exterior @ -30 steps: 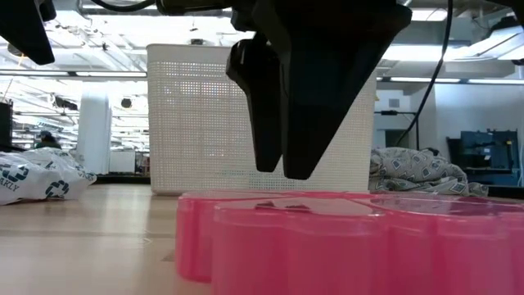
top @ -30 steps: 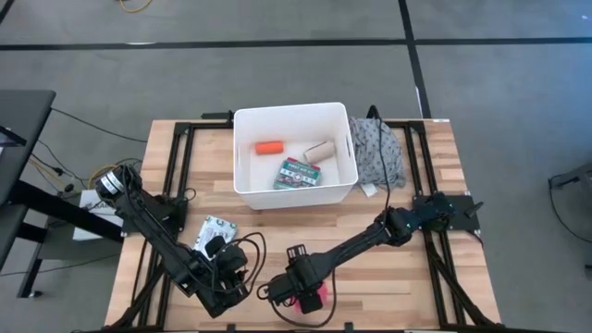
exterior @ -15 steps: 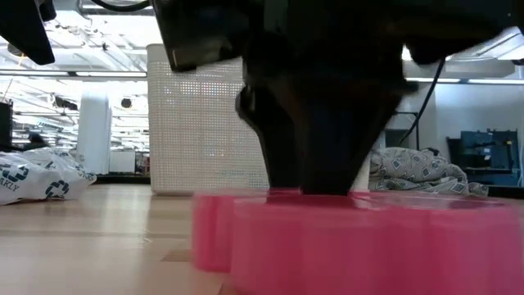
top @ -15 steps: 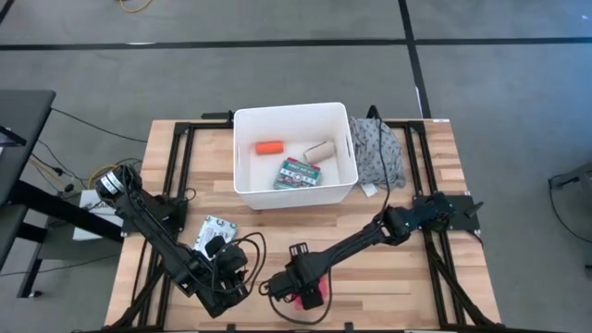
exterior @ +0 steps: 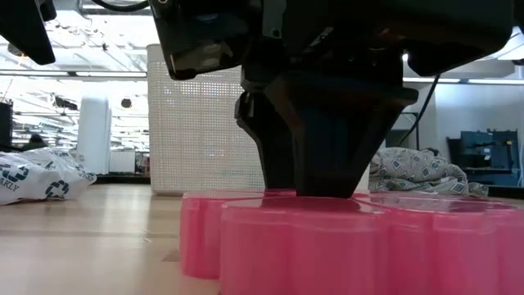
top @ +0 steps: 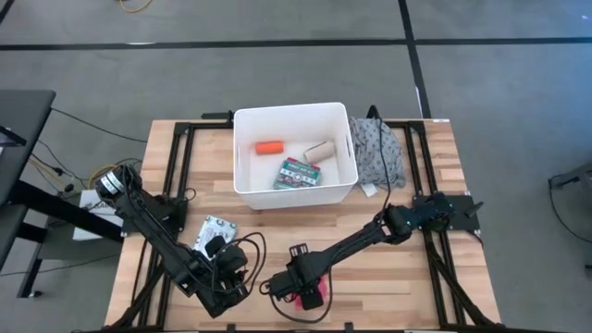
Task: Pick & place medical supplies in basket/bin
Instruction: Put the pink pill organizer into the white bin, then put the mailer bag into the white bin
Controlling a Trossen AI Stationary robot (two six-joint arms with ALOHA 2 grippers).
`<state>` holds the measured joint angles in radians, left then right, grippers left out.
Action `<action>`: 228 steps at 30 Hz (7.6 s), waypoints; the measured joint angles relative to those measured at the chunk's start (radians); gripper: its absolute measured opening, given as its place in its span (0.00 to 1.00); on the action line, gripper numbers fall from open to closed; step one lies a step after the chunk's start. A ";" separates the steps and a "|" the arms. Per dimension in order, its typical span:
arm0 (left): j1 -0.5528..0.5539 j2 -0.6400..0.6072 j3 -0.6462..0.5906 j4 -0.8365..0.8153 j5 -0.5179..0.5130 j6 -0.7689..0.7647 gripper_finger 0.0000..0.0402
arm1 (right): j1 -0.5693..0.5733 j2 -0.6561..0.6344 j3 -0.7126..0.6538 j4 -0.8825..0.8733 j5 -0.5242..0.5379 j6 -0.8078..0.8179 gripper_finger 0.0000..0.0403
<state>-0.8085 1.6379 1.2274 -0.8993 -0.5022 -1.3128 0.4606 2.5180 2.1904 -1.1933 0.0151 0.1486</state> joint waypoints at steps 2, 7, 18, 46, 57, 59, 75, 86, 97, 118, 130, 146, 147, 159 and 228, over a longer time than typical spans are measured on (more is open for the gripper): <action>0.000 0.000 0.000 0.000 0.000 0.000 0.29 | 0.000 0.006 0.026 -0.025 0.001 0.000 0.58; 0.000 0.000 0.000 0.000 -0.001 0.000 0.29 | 0.000 0.012 0.082 -0.083 0.014 -0.024 0.50; 0.000 0.000 0.000 0.000 -0.001 0.009 0.29 | -0.012 -0.020 0.157 -0.272 0.043 -0.018 0.53; -0.003 0.000 0.000 -0.062 -0.029 -0.002 0.29 | -0.381 -0.591 0.159 -0.373 0.210 0.005 0.52; -0.003 0.000 0.000 -0.085 -0.057 0.025 0.29 | -0.754 -0.520 0.160 -0.302 0.213 -0.071 0.53; -0.003 0.000 0.000 -0.090 -0.053 0.025 0.29 | -0.807 -0.474 0.158 -0.275 0.176 -0.077 0.52; -0.003 0.000 0.000 -0.130 -0.038 0.017 0.29 | -0.912 -0.141 0.158 -0.293 0.034 -0.145 0.52; -0.003 0.000 0.000 -0.129 0.053 0.052 0.29 | -0.899 -0.131 0.159 -0.367 0.032 -0.184 0.62; -0.002 0.000 0.000 -0.127 0.157 0.061 0.29 | -0.890 -0.133 0.159 -0.378 -0.040 -0.184 0.62; -0.002 0.000 0.000 -0.126 0.157 0.097 0.29 | -0.848 -0.133 0.159 -0.378 0.054 -0.194 0.62; -0.002 0.000 0.000 -0.126 0.156 0.106 0.29 | -0.832 -0.139 0.159 -0.377 0.084 -0.183 0.62; -0.002 0.000 0.000 -0.119 0.156 0.121 0.29 | -0.698 -0.585 0.159 -0.377 -0.033 -0.009 0.62; -0.002 0.000 0.000 -0.120 0.156 0.125 0.29 | -0.672 -0.618 0.159 -0.377 -0.033 0.017 0.62; -0.005 -0.002 0.000 -0.074 0.259 0.305 0.29 | -0.207 -0.877 0.159 -0.378 -0.004 0.089 0.62; 0.383 0.001 -0.040 0.661 0.164 0.272 0.29 | 0.115 -0.747 0.128 -0.378 0.141 0.050 0.62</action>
<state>-0.4253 1.6390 1.1873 -0.2388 -0.3379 -1.0413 0.5755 1.7710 2.3184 -1.5711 0.1560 0.1990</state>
